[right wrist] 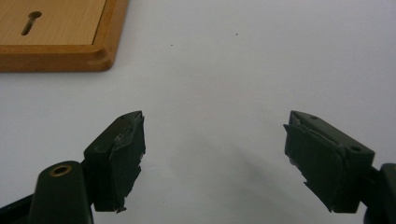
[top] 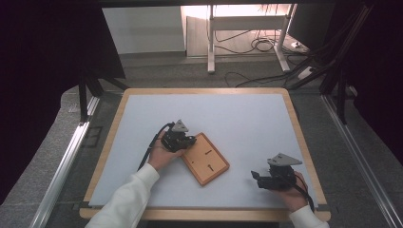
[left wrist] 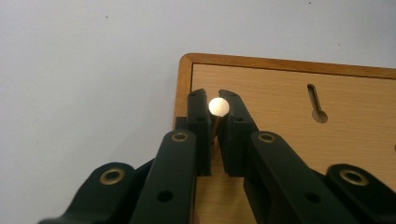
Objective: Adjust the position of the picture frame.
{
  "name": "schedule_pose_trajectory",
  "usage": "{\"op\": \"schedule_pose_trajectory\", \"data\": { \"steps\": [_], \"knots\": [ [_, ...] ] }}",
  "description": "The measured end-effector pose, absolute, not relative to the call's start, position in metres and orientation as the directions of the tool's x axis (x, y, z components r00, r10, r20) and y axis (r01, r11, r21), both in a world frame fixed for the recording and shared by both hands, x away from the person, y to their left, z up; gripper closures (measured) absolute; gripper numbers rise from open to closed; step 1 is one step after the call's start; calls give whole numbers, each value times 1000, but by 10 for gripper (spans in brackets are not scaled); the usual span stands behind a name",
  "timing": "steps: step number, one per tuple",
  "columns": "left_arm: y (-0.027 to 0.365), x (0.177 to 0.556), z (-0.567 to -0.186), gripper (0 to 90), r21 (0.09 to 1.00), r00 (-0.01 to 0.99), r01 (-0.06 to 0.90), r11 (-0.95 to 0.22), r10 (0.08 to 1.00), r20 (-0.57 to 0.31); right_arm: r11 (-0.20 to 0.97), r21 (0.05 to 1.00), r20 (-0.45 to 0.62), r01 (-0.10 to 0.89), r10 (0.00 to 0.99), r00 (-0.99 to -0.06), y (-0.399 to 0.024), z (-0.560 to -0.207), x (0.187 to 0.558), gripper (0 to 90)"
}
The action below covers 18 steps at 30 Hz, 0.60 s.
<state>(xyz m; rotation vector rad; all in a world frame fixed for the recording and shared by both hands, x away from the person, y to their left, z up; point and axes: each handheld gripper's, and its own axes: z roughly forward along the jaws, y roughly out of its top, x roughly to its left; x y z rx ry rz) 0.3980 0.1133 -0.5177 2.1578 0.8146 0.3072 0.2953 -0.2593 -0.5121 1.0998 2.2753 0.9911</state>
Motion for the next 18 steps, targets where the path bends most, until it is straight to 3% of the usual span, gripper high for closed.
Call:
{"op": "schedule_pose_trajectory", "data": {
  "steps": [18],
  "knots": [
    [109, 397, -523, 849, 753, 767, 462, -468, 637, -74, 443, 745, -72, 498, 796, -601, -259, -513, 296, 205]
  ]
}}
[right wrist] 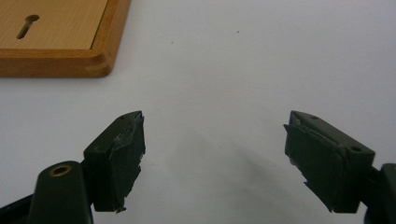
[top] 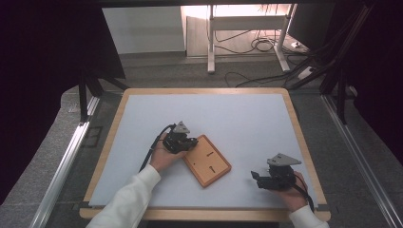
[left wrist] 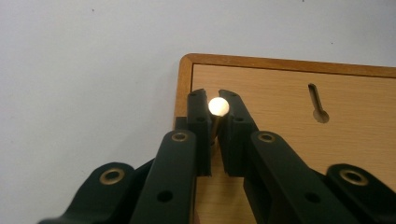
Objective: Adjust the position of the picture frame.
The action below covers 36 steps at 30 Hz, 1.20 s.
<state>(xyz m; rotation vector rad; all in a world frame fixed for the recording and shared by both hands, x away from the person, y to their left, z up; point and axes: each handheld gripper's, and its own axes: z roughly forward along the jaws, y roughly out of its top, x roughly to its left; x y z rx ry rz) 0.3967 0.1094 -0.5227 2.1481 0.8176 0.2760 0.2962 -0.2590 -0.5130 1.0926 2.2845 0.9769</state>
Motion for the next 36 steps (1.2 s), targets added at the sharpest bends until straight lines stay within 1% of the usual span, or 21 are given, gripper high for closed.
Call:
{"op": "schedule_pose_trajectory", "data": {
  "steps": [4, 7, 8, 9, 10, 12, 13, 14, 15, 17, 18, 20, 21, 22, 23, 26, 30, 36],
  "knots": [
    [110, 397, -523, 847, 753, 767, 463, -467, 637, -76, 438, 747, -68, 501, 799, -597, -259, -513, 296, 205],
    [112, 397, -522, 830, 763, 769, 468, -447, 632, -101, 441, 746, -71, 499, 798, -598, -259, -513, 296, 204],
    [115, 397, -520, 790, 776, 767, 466, -424, 631, -116, 438, 748, -70, 499, 799, -597, -259, -513, 296, 203],
    [117, 396, -517, 701, 785, 761, 473, -400, 634, -136, 436, 750, -68, 498, 800, -596, -259, -513, 296, 203],
    [121, 395, -512, 614, 792, 752, 473, -386, 645, -135, 434, 753, -69, 495, 800, -596, -259, -512, 296, 203],
    [128, 391, -506, 490, 801, 730, 479, -359, 669, -136, 429, 759, -66, 490, 799, -597, -259, -511, 296, 204],
    [133, 389, -503, 420, 803, 717, 493, -335, 679, -157, 425, 761, -63, 490, 800, -597, -259, -511, 296, 206],
    [138, 386, -501, 377, 803, 708, 501, -322, 687, -165, 426, 762, -64, 488, 799, -598, -259, -511, 297, 210],
    [143, 383, -499, 338, 804, 693, 511, -305, 699, -175, 425, 764, -59, 484, 795, -604, -258, -509, 298, 240],
    [150, 378, -499, 330, 797, 673, 525, -298, 719, -174, 427, 766, -59, 481, 791, -608, -258, -509, 298, 256],
    [153, 375, -499, 311, 789, 665, 532, -309, 729, -163, 433, 769, -55, 470, 778, -626, -257, -507, 297, 320],
    [158, 369, -502, 306, 777, 649, 542, -320, 747, -145, 441, 769, -50, 462, 763, -644, -256, -506, 297, 394],
    [160, 366, -502, 303, 773, 646, 545, -324, 750, -141, 447, 768, -53, 458, 758, -650, -256, -505, 296, 447],
    [162, 362, -504, 301, 767, 643, 549, -333, 755, -132, 449, 771, -54, 451, 752, -657, -255, -504, 296, 520],
    [164, 359, -505, 301, 763, 638, 551, -338, 760, -124, 449, 771, -54, 451, 752, -657, -255, -504, 296, 520],
    [168, 351, -508, 299, 756, 635, 550, -353, 766, -104, 461, 776, -51, 431, 727, -685, -249, -500, 300, 733],
    [170, 346, -512, 293, 751, 631, 555, -357, 769, -101, 490, 761, -55, 426, 703, -709, -235, -500, 313, 899],
    [176, 347, -511, 286, 761, 639, 550, -345, 761, -117, 557, 719, -63, 417, 649, -758, -201, -508, 328, 900]
  ]
}}
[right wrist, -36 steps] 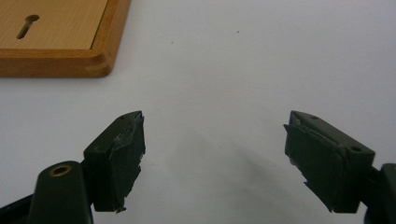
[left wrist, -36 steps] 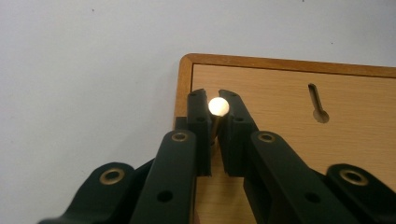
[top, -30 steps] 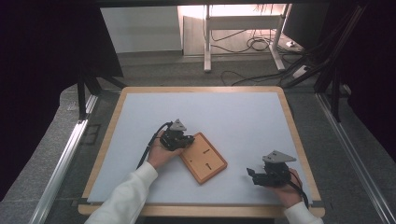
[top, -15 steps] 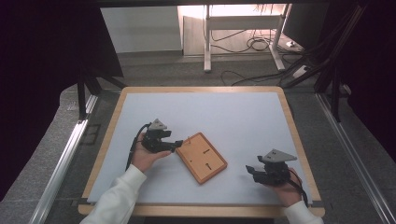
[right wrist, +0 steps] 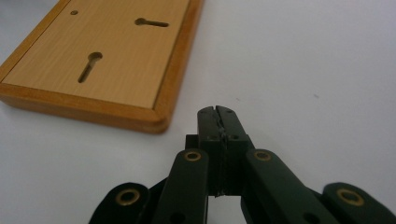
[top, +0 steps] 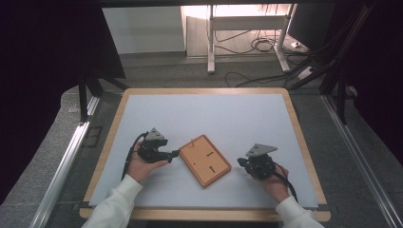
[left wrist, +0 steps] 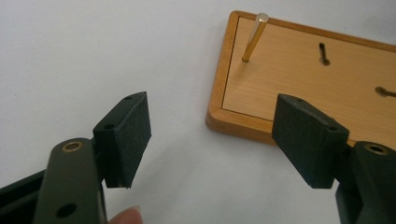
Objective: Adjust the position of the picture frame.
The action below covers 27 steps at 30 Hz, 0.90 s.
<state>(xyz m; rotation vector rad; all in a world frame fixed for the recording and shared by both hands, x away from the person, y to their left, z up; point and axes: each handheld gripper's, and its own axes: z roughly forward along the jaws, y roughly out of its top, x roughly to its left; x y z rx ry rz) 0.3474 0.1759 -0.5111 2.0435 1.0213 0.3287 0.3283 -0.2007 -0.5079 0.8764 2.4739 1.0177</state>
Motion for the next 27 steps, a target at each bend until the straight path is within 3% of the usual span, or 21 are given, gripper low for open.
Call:
{"op": "schedule_pose_trajectory", "data": {
  "steps": [16, 27],
  "knots": [
    [182, 349, -511, 283, 768, 641, 544, -339, 758, -119, 606, 693, -92, 391, 612, -785, -177, -517, 331, 900],
    [183, 350, -513, 287, 764, 640, 545, -345, 760, -113, 588, 696, -16, 412, 586, -810, -180, -517, 323, 900]
  ]
}}
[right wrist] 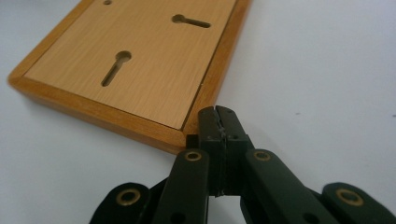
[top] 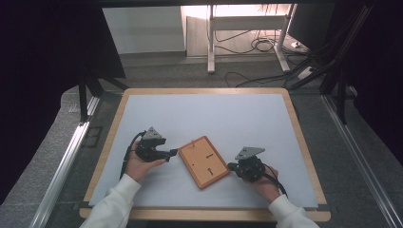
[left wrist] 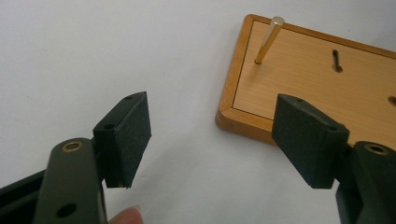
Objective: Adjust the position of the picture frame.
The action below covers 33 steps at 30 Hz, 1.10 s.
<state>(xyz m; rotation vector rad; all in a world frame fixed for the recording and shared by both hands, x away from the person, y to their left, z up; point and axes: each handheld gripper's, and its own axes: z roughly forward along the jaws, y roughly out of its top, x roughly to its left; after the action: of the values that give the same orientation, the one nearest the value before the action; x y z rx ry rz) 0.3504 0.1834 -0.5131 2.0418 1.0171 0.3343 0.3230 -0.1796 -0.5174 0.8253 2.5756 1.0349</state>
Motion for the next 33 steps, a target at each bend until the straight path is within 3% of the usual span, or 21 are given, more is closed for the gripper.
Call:
{"op": "schedule_pose_trajectory", "data": {
  "steps": [33],
  "knots": [
    [185, 351, -514, 288, 761, 643, 553, -339, 754, -131, 581, 715, 53, 388, 509, -859, -139, -521, 272, 900]
  ]
}}
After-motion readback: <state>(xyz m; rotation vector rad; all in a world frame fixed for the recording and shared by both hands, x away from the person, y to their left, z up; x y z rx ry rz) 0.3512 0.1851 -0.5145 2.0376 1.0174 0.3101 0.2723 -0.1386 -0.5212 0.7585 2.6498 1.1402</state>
